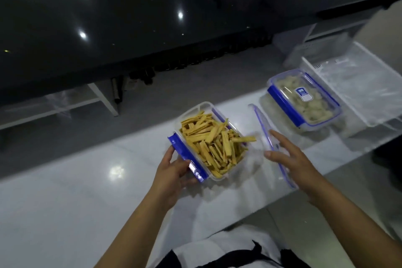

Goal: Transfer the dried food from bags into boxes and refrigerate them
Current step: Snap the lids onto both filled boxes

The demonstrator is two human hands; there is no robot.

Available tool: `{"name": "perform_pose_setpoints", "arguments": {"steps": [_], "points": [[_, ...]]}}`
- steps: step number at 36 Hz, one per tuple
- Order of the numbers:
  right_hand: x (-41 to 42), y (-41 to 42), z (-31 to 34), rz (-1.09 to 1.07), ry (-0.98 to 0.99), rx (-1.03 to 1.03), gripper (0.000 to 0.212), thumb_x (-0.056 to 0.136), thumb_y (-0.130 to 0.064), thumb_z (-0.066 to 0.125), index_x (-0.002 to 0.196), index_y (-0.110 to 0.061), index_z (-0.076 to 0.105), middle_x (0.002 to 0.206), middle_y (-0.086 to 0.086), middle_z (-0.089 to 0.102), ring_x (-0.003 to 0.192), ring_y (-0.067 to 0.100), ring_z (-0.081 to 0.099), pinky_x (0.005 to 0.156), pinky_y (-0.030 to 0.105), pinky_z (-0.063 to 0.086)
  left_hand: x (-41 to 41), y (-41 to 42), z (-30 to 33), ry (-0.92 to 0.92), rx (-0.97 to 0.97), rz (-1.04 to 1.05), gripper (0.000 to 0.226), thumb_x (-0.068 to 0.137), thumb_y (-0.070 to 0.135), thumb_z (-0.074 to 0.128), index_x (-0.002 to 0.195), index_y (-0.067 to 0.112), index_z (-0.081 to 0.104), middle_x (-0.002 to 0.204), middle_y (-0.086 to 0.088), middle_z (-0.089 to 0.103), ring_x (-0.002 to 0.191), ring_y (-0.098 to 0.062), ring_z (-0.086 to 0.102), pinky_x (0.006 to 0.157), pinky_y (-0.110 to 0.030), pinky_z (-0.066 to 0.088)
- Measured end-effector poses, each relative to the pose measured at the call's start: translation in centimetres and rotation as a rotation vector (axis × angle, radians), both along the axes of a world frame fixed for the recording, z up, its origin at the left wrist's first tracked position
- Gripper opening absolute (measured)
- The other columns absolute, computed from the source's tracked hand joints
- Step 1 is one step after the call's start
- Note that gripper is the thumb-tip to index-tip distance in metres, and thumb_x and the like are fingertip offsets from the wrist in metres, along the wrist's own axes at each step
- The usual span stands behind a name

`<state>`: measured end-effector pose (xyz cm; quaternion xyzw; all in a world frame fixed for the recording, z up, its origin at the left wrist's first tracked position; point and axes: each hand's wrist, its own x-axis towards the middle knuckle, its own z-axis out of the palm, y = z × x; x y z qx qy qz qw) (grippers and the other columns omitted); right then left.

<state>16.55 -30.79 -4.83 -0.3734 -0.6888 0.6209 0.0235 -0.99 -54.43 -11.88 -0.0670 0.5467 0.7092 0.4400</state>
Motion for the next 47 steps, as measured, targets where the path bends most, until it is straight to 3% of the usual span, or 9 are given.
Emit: {"name": "perform_pose_setpoints", "arguments": {"steps": [4, 6, 8, 10, 13, 19, 35, 41, 47], "points": [[-0.4, -0.7, -0.4, -0.193, 0.219, -0.595, 0.065, 0.065, -0.042, 0.083, 0.125, -0.023, 0.067, 0.112, 0.01, 0.072, 0.092, 0.03, 0.072, 0.073, 0.041, 0.059, -0.7, -0.4, -0.2, 0.004, -0.013, -0.035, 0.05, 0.095, 0.007, 0.062, 0.13, 0.041, 0.052, 0.115, -0.012, 0.074, 0.099, -0.039, 0.073, 0.072, -0.047, 0.061], [-1.1, -1.7, -0.4, -0.156, 0.246, -0.636, 0.066, 0.063, -0.045, 0.084, 0.124, -0.025, 0.068, 0.116, 0.01, 0.071, 0.093, 0.03, 0.07, 0.073, 0.04, 0.058, -0.8, -0.5, -0.2, 0.005, -0.016, -0.047, 0.051, 0.094, 0.007, 0.064, 0.13, 0.041, 0.051, 0.114, -0.012, 0.074, 0.099, -0.039, 0.073, 0.073, -0.048, 0.061], [-2.3, -2.9, -0.4, -0.003, 0.188, -0.426, 0.05, 0.073, -0.047, 0.074, 0.121, -0.036, 0.069, 0.124, 0.005, 0.07, 0.097, 0.019, 0.071, 0.071, 0.028, 0.057, -1.0, -0.5, -0.3, -0.007, -0.012, -0.053, 0.051, 0.093, 0.007, 0.064, 0.128, 0.042, 0.051, 0.114, -0.013, 0.074, 0.099, -0.039, 0.073, 0.073, -0.048, 0.061], [-3.2, -4.3, -0.4, 0.13, 0.04, -0.117, 0.06, 0.064, -0.061, 0.075, 0.121, -0.053, 0.06, 0.133, -0.006, 0.06, 0.104, 0.009, 0.066, 0.074, 0.021, 0.054, -1.2, -0.5, -0.3, -0.001, -0.012, -0.063, 0.05, 0.093, 0.009, 0.066, 0.127, 0.043, 0.051, 0.114, -0.013, 0.074, 0.099, -0.039, 0.073, 0.073, -0.048, 0.061], [-3.4, -5.3, -1.4, 0.276, -0.224, 0.466, 0.105, 0.046, -0.094, 0.062, 0.14, -0.062, 0.027, 0.15, -0.014, 0.023, 0.13, 0.015, 0.04, 0.103, 0.041, 0.045, -1.4, -0.6, -0.4, 0.026, -0.027, -0.069, 0.048, 0.093, 0.016, 0.068, 0.128, 0.043, 0.052, 0.114, -0.012, 0.074, 0.099, -0.037, 0.073, 0.075, -0.049, 0.061], [-4.5, -7.7, -3.1, 0.488, -0.302, 0.908, 0.108, 0.054, -0.097, 0.044, 0.147, -0.059, 0.004, 0.161, -0.006, 0.004, 0.143, 0.03, 0.02, 0.114, 0.051, 0.025, -1.2, -0.5, -0.9, 0.078, -0.05, -0.061, 0.05, 0.096, 0.011, 0.063, 0.131, 0.045, 0.051, 0.112, -0.01, 0.075, 0.095, -0.037, 0.074, 0.074, -0.052, 0.062], [-11.7, -7.7, -5.0, 0.436, -0.398, 0.998, 0.106, 0.057, -0.097, 0.03, 0.15, -0.054, 0.001, 0.165, 0.002, 0.001, 0.142, 0.041, 0.017, 0.112, 0.058, 0.023, -1.4, -0.6, -0.7, 0.054, -0.04, -0.041, 0.057, 0.096, 0.008, 0.064, 0.141, 0.039, 0.047, 0.115, -0.007, 0.074, 0.1, -0.034, 0.073, 0.076, -0.051, 0.061], [-8.0, -9.6, -5.7, 0.43, -0.278, 1.185, 0.1, 0.064, -0.089, 0.041, 0.152, -0.046, 0.021, 0.161, 0.01, 0.023, 0.137, 0.046, 0.029, 0.104, 0.063, 0.031, -0.7, -0.7, -0.8, 0.078, -0.021, -0.028, 0.054, 0.099, 0.006, 0.057, 0.14, 0.039, 0.048, 0.116, -0.012, 0.073, 0.102, -0.037, 0.072, 0.079, -0.055, 0.06], [-11.0, -8.1, -5.5, 0.422, -0.397, 1.009, 0.105, 0.058, -0.097, 0.032, 0.15, -0.053, 0.004, 0.166, 0.0, -0.001, 0.143, 0.042, 0.011, 0.112, 0.058, 0.018, -0.6, -0.3, -0.9, 0.045, -0.047, -0.033, 0.051, 0.099, 0.003, 0.053, 0.138, 0.036, 0.052, 0.113, -0.01, 0.075, 0.099, -0.034, 0.074, 0.072, -0.045, 0.061]]}}
